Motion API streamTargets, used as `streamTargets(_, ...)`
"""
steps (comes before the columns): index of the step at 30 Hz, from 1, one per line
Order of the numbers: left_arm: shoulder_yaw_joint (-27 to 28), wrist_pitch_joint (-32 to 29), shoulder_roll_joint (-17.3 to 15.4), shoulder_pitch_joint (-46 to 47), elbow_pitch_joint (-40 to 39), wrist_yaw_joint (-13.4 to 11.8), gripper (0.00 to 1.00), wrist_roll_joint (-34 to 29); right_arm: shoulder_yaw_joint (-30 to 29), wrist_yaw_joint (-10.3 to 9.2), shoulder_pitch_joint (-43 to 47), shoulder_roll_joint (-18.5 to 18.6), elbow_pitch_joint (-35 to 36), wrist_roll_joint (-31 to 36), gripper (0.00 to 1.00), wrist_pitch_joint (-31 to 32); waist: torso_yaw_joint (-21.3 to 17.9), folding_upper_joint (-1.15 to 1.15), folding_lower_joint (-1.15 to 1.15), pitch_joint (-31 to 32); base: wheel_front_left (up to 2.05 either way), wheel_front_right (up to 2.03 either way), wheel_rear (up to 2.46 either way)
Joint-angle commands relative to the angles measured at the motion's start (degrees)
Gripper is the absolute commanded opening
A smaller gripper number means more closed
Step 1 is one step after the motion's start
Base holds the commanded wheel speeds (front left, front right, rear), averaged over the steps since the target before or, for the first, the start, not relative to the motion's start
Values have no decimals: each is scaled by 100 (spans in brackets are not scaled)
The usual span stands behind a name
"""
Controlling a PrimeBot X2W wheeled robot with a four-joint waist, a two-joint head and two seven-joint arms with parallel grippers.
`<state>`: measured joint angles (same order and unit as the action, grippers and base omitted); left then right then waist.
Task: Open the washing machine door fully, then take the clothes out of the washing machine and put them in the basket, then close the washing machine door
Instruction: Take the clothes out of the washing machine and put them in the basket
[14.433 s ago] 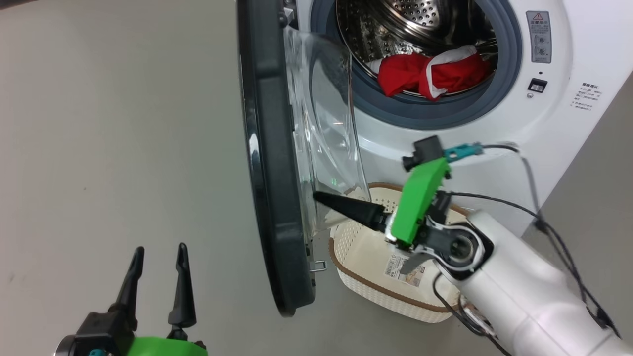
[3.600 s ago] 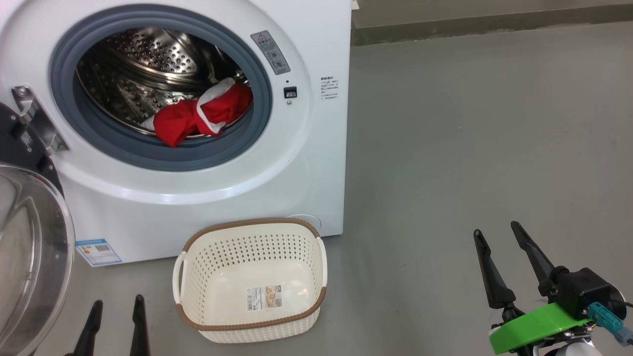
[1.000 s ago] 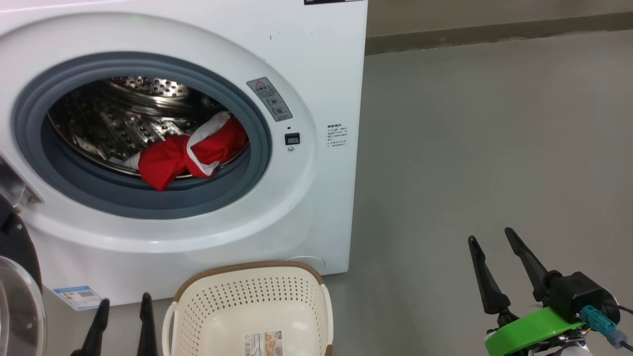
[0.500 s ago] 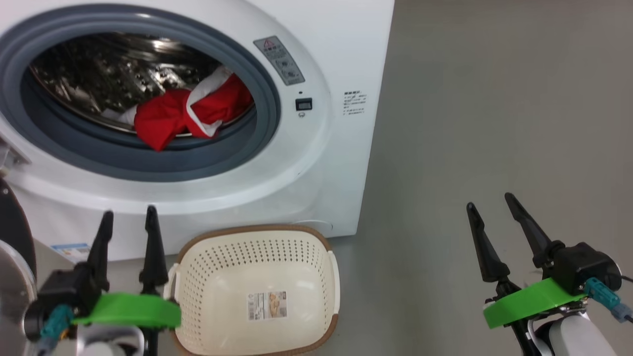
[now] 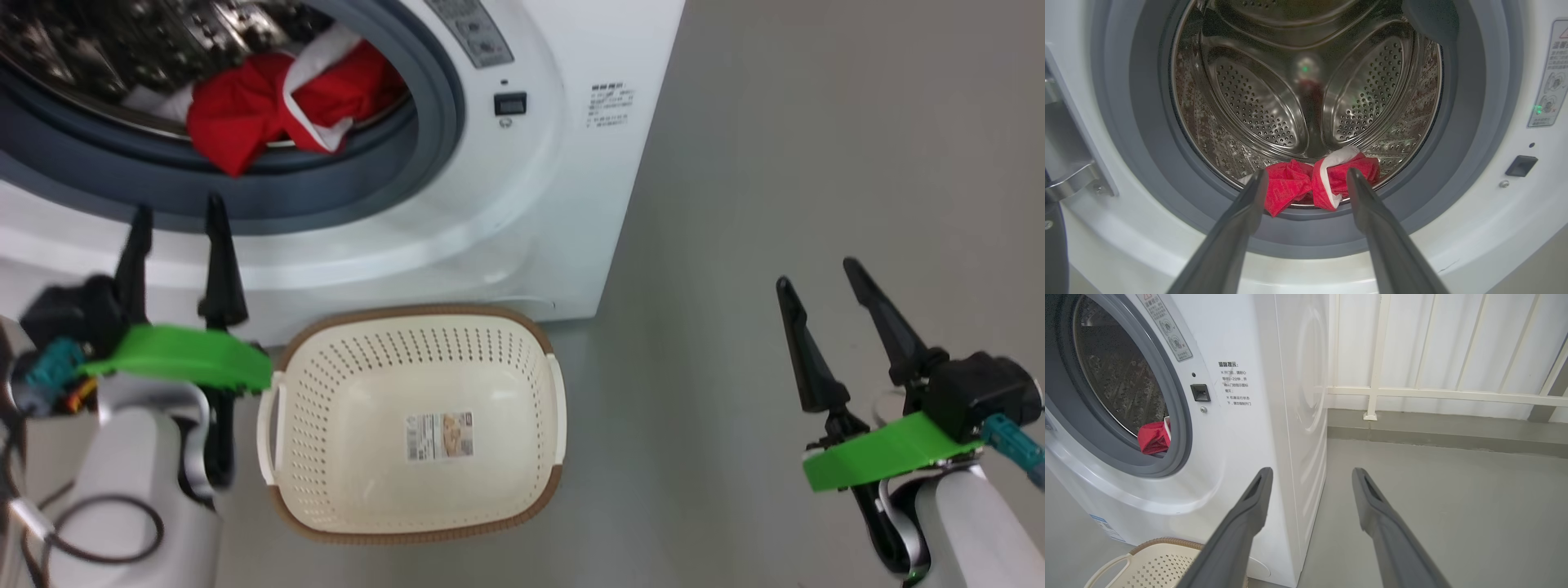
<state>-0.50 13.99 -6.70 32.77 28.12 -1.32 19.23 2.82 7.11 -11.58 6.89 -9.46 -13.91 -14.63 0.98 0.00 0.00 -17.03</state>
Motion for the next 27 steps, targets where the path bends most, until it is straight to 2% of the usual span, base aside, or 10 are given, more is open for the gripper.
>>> streamTargets(1,204,72,-231,328,42,70,100,8,132,37,-149,68,165,26,100,-37,-76,0,0,-329,0,0,0)
streamTargets(16,246,99,-534,2089,1325,65,100,-233,201,37,-450,170,236,-70,100,-37,-312,0,0,-1190,0,0,0)
streamTargets(27,297,37,-850,3189,2835,13,100,-211,509,37,-714,140,161,-235,100,-37,-565,0,0,-1500,0,0,0)
